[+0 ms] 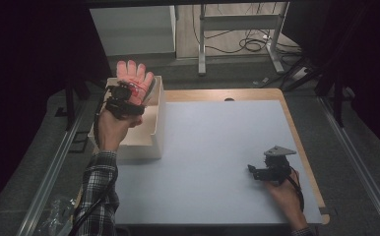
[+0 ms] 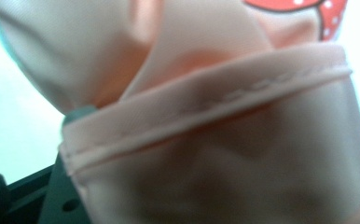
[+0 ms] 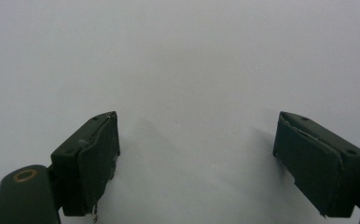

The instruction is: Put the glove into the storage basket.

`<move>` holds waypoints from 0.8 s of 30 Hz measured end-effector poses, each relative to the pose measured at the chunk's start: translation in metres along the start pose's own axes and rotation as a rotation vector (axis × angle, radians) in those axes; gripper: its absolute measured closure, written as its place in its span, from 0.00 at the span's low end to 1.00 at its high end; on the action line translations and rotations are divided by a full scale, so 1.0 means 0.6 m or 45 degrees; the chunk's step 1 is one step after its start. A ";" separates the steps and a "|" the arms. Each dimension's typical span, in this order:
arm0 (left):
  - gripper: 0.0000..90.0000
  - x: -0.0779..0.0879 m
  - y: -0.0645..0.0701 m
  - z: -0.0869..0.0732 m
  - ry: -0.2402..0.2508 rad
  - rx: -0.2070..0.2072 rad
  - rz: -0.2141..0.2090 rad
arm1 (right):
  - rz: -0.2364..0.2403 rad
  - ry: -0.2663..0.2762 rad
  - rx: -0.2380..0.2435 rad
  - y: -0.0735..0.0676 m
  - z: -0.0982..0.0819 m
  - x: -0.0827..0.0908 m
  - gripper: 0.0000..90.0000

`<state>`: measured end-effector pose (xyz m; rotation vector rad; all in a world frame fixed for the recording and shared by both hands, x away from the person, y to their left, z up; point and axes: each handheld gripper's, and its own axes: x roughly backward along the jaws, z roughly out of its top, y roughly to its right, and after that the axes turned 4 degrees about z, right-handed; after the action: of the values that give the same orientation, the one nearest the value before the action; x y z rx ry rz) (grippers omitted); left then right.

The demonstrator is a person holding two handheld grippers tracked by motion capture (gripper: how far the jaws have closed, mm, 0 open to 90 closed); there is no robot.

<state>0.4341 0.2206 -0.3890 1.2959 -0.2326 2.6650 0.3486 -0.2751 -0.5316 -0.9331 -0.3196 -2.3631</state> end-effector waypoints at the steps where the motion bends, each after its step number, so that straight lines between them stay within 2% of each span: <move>1: 0.43 -0.006 -0.001 -0.002 -0.004 0.002 0.000 | 0.000 0.000 0.000 0.000 0.000 0.000 0.16; 13: 0.43 -0.089 0.001 -0.019 -0.066 0.070 0.013 | 0.001 0.000 0.000 0.000 0.000 0.000 0.16; 24: 0.42 -0.134 0.007 -0.021 -0.150 0.070 0.043 | 0.001 0.000 0.000 0.000 0.000 0.000 0.16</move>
<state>0.4726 0.2127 -0.4605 1.4812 -0.1994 2.6432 0.3486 -0.2752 -0.5316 -0.9326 -0.3192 -2.3621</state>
